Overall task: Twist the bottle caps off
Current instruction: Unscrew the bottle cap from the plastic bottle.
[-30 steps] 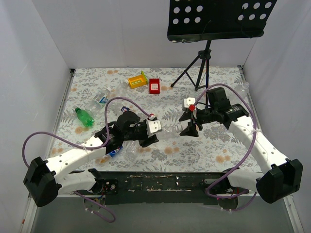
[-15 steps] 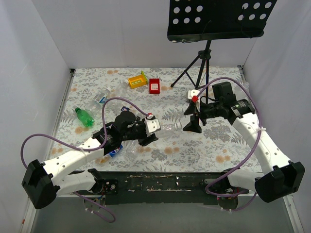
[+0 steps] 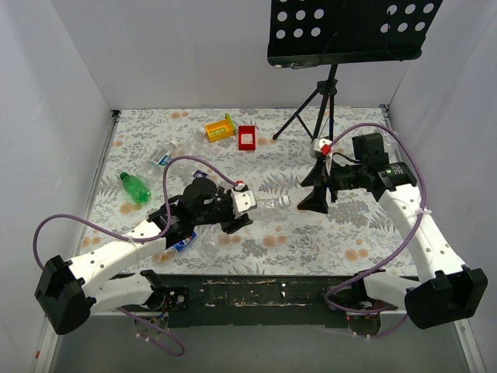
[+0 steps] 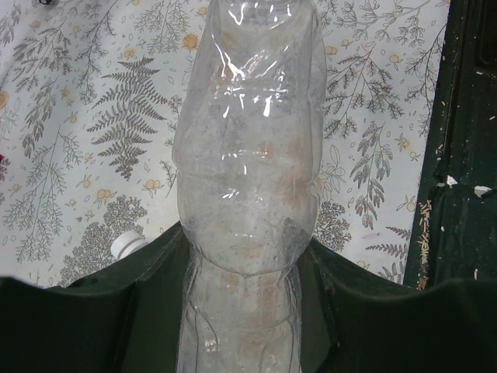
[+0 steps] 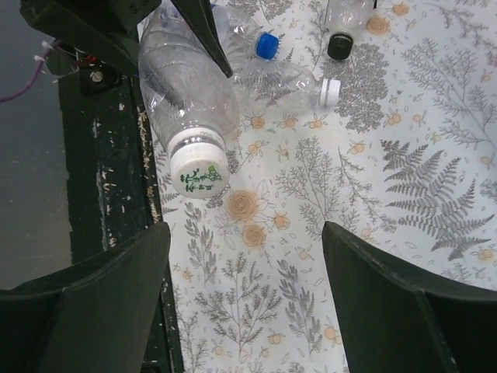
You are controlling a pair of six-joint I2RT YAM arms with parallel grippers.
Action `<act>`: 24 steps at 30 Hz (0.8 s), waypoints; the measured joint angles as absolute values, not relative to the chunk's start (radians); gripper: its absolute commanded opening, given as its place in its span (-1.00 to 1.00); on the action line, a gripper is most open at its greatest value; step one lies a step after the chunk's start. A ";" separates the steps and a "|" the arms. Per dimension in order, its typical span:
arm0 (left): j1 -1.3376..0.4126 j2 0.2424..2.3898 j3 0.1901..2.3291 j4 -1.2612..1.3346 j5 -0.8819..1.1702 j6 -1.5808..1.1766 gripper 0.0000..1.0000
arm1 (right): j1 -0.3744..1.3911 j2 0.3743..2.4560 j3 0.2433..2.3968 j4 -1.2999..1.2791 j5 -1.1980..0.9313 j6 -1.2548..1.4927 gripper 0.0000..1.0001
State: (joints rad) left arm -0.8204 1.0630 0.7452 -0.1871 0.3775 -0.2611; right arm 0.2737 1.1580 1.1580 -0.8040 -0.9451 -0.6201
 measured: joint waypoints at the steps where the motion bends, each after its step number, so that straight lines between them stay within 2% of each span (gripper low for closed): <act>1: -0.820 1.063 0.745 -0.187 0.377 -0.261 -1.00 | 0.263 1.158 1.148 -0.802 -0.958 -0.599 0.72; 11: -0.820 1.063 0.745 -0.186 0.373 -0.262 -1.00 | 0.176 1.161 1.107 -0.738 -1.058 -0.398 0.70; 24: -0.822 1.063 0.745 -0.172 0.343 -0.265 -1.00 | 0.152 1.171 1.047 -0.606 -1.083 -0.126 0.71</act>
